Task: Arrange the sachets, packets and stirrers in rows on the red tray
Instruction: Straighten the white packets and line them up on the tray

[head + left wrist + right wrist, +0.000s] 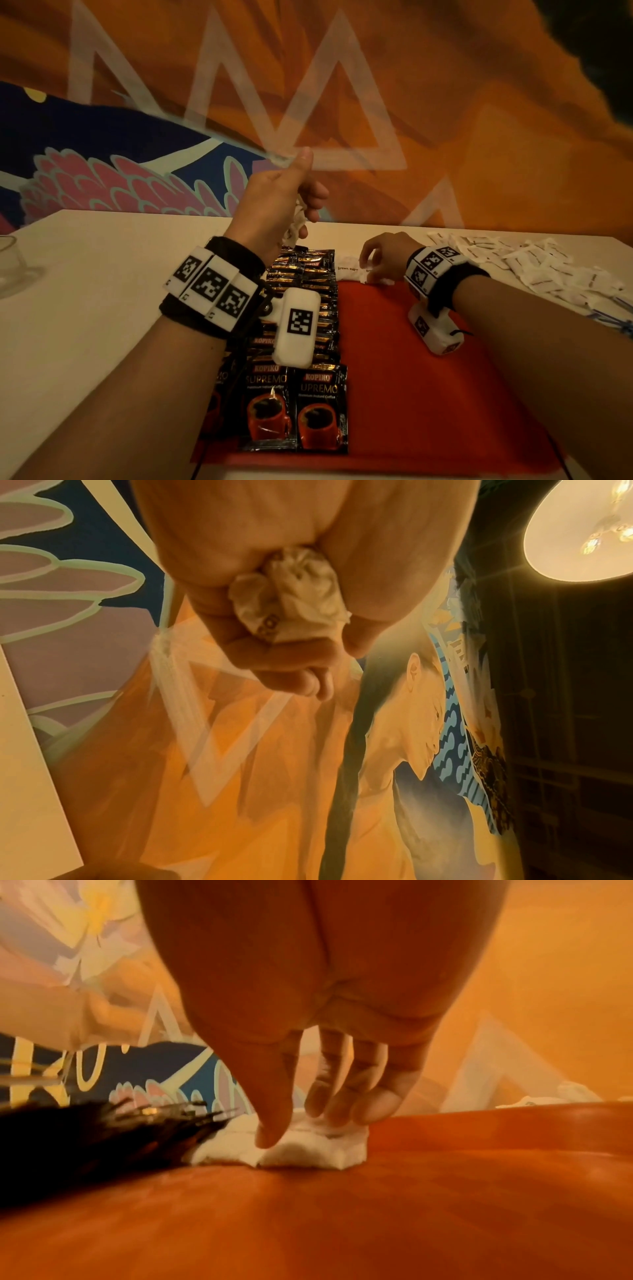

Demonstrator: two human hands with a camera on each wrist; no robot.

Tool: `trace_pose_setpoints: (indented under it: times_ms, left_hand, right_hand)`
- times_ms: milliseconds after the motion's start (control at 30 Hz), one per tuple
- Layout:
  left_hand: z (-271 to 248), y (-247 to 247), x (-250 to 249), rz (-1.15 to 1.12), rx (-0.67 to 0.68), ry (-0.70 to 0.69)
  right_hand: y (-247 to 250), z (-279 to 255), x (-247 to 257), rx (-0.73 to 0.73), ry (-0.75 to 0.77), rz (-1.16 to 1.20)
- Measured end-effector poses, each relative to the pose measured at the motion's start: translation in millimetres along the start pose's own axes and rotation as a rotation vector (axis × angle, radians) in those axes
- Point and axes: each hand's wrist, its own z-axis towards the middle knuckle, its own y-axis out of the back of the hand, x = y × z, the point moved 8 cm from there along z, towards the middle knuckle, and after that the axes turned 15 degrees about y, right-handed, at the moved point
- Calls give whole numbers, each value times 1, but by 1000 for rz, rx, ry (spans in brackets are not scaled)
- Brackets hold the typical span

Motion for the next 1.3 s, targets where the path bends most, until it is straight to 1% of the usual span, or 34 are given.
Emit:
trace_pose_setpoints:
  times_ms: [67,133,233,333,400,500,600,667,733,800,900,1000,1100,1167,1233,1300]
  left_hand:
    - [0,-1,1,-29,24,13]
    - [1,-3,4,-57,58,35]
    - [1,-9,8,-93,106,79]
    - [-1,-9,7,-126,96,85]
    - [-2,-9,6,-149,87,85]
    - [-3,-11,7,-140,86,87]
    - [-5,-18,9,-48,111,70]
    - [-7,-21,8,59,115,42]
    - [-10,-27,7,145,161,15]
    - [-14,-33,7,188,210,-2]
    - [-18,-41,7,209,257,-18]
    - [-17,-42,11,211,275,-6]
    - [-17,-44,14,202,323,27]
    - [-14,-39,8,247,264,-31]
    - [-9,-28,1,315,139,-135]
    - [-6,-19,1,281,47,-162]
  right_hand:
    - [9,-5,6,-66,24,83]
    - [17,-11,23,-153,91,209]
    - [38,-28,60,-347,226,439]
    - [61,-52,93,-530,345,668]
    - [69,-65,107,-583,391,776]
    - [72,-74,113,-624,371,764]
    - [71,-76,111,-642,320,749]
    - [68,-75,107,-627,288,837]
    - [66,-74,104,-615,271,936]
    - [65,-74,101,-632,271,982]
    - [66,-74,98,-686,282,968]
    - [67,-78,102,-692,326,956]
    - [72,-81,94,-719,297,1002]
    - [77,-81,85,-734,272,1059]
    - [80,-81,80,-729,269,1105]
    - [82,-81,79,-734,277,1116]
